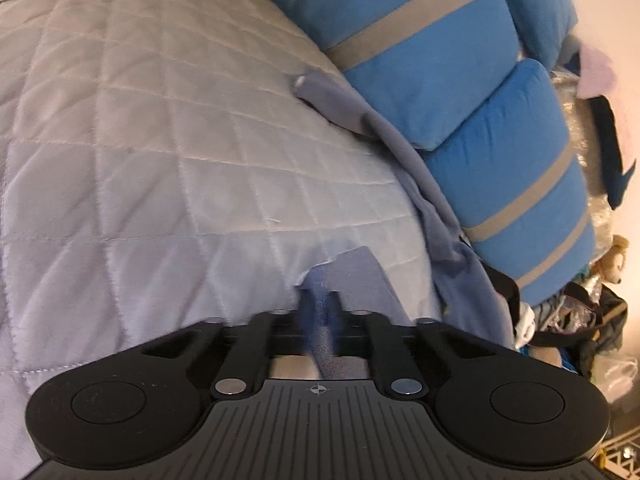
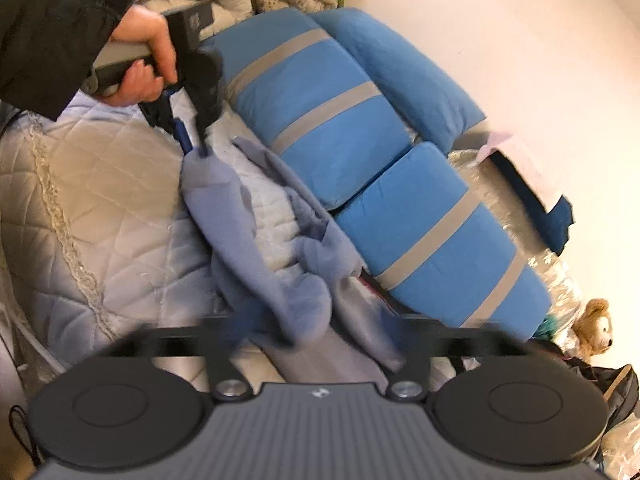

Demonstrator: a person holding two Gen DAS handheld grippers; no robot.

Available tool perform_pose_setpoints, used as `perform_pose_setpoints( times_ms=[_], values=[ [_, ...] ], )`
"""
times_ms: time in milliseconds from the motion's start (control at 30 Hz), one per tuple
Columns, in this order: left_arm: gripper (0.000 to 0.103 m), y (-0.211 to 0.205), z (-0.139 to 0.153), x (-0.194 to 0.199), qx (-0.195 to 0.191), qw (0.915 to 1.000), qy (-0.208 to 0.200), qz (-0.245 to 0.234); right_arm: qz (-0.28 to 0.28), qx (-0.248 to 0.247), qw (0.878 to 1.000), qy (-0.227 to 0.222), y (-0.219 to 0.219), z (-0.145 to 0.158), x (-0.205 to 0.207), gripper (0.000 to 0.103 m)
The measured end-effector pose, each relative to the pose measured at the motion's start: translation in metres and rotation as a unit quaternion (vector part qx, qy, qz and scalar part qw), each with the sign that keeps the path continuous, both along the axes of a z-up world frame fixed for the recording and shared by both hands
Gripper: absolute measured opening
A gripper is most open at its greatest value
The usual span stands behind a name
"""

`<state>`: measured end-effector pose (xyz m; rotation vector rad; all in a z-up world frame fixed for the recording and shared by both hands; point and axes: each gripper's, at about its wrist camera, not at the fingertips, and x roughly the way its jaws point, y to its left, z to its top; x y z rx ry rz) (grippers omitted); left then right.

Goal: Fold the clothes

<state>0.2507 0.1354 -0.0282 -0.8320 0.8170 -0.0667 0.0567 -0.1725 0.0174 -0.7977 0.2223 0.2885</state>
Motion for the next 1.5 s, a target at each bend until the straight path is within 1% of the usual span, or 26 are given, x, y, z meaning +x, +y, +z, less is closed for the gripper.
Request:
perform_pose_setpoints(
  times_ms=[33, 100, 167, 267, 400, 467, 567, 667, 800, 900, 1000, 1100, 1167, 1267, 1333, 1400, 1500],
  values=[
    [0.004, 0.001, 0.000, -0.001, 0.001, 1.0000, -0.005, 0.000, 0.001, 0.003, 1.000, -0.004, 0.000, 0.000, -0.002, 0.103],
    [0.003, 0.000, 0.004, -0.005, 0.016, 0.9997, -0.017, -0.001, -0.005, 0.000, 1.000, 0.000, 0.000, 0.000, -0.003, 0.103],
    [0.003, -0.001, 0.011, -0.009, 0.045, 0.9985, -0.033, 0.003, -0.016, -0.006, 1.000, 0.003, -0.001, -0.005, -0.003, 0.103],
    [0.003, 0.004, 0.027, -0.018, 0.079, 0.9949, -0.062, 0.010, -0.035, 0.009, 0.999, 0.029, -0.008, -0.009, 0.001, 0.103],
    [0.003, 0.021, 0.051, -0.036, 0.133, 0.9855, -0.099, 0.035, -0.062, 0.051, 0.993, 0.089, -0.024, -0.011, 0.011, 0.103],
    [0.003, 0.033, 0.061, -0.047, 0.157, 0.9803, -0.110, 0.049, -0.071, 0.068, 0.989, 0.114, -0.033, -0.012, 0.016, 0.103],
    [0.003, 0.053, 0.073, -0.063, 0.199, 0.9709, -0.114, 0.069, -0.084, 0.088, 0.982, 0.147, -0.044, -0.015, 0.022, 0.103],
    [0.003, 0.073, 0.081, -0.079, 0.223, 0.9650, -0.111, 0.083, -0.099, 0.123, 0.969, 0.192, -0.056, -0.015, 0.032, 0.103],
    [0.003, 0.092, 0.086, -0.098, 0.249, 0.9573, -0.099, 0.109, -0.118, 0.198, 0.942, 0.243, -0.074, -0.010, 0.043, 0.103],
    [0.003, 0.103, 0.087, -0.108, 0.262, 0.9536, -0.087, 0.121, -0.124, 0.248, 0.924, 0.263, -0.089, -0.010, 0.045, 0.103],
    [0.003, 0.112, 0.087, -0.116, 0.265, 0.9517, -0.078, 0.133, -0.130, 0.278, 0.909, 0.281, -0.102, -0.008, 0.043, 0.103],
    [0.003, 0.117, 0.082, -0.115, 0.265, 0.9522, -0.071, 0.133, -0.138, 0.289, 0.902, 0.289, -0.113, -0.006, 0.041, 0.103],
    [0.003, 0.120, 0.077, -0.112, 0.263, 0.9534, -0.064, 0.134, -0.148, 0.293, 0.901, 0.283, -0.120, -0.004, 0.039, 0.103],
    [0.003, 0.121, 0.068, -0.111, 0.253, 0.9550, -0.067, 0.141, -0.169, 0.310, 0.903, 0.245, -0.139, 0.002, 0.032, 0.103],
    [0.003, 0.124, 0.063, -0.115, 0.241, 0.9553, -0.081, 0.151, -0.202, 0.325, 0.897, 0.221, -0.159, 0.005, 0.033, 0.103],
    [0.003, 0.125, 0.059, -0.118, 0.234, 0.9555, -0.090, 0.156, -0.232, 0.353, 0.884, 0.202, -0.184, 0.006, 0.036, 0.103],
    [0.003, 0.126, 0.054, -0.117, 0.230, 0.9564, -0.089, 0.157, -0.286, 0.396, 0.858, 0.160, -0.227, 0.005, 0.040, 0.103]
  ],
)
